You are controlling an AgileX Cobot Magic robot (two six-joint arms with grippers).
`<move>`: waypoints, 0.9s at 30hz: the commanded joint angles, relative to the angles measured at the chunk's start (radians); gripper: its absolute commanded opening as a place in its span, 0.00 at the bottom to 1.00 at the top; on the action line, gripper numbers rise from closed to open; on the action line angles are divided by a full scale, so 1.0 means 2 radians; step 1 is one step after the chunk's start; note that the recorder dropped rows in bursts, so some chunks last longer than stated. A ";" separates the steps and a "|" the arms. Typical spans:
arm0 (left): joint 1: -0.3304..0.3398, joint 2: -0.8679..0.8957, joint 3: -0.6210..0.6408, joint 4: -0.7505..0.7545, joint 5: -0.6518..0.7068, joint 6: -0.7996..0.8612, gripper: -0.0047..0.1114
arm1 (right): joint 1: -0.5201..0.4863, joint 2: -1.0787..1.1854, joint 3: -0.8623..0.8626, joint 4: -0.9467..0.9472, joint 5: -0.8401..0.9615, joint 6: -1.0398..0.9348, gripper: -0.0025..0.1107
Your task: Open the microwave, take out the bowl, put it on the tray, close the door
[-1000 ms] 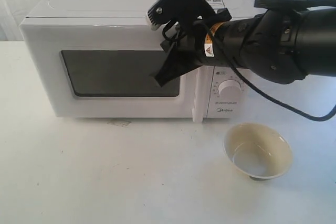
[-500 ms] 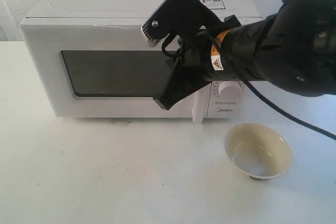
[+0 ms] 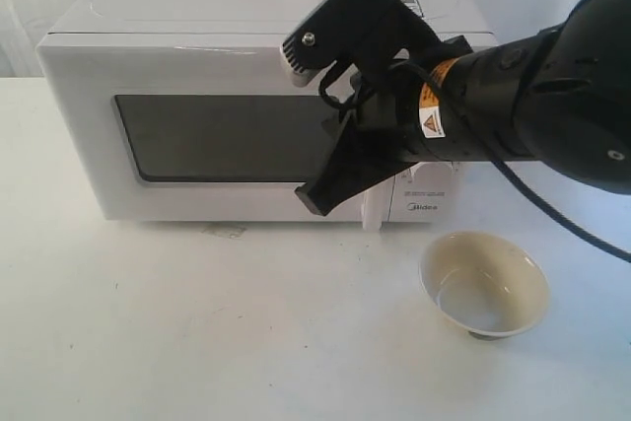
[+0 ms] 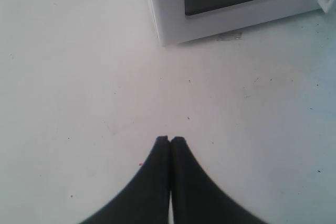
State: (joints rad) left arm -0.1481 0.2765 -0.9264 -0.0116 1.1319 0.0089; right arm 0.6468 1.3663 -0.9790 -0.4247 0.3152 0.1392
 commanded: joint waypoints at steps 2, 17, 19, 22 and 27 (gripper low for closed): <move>-0.002 -0.004 0.003 -0.003 0.028 -0.004 0.04 | 0.001 -0.018 0.003 0.001 0.016 -0.002 0.02; -0.002 -0.004 0.003 -0.003 0.028 -0.004 0.04 | 0.001 -0.272 0.029 0.008 0.108 0.065 0.02; -0.002 -0.004 0.003 -0.003 0.028 -0.004 0.04 | 0.001 -0.324 0.048 0.008 0.108 0.065 0.02; -0.002 -0.004 0.003 -0.003 0.028 -0.004 0.04 | -0.001 -0.394 0.087 0.011 0.107 0.065 0.02; -0.002 -0.004 0.003 -0.003 0.028 -0.004 0.04 | -0.029 -0.499 0.155 0.029 0.096 0.087 0.02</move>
State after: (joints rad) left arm -0.1481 0.2765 -0.9264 -0.0116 1.1319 0.0089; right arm 0.6243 0.4592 -0.7342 -0.3887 0.5193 0.2806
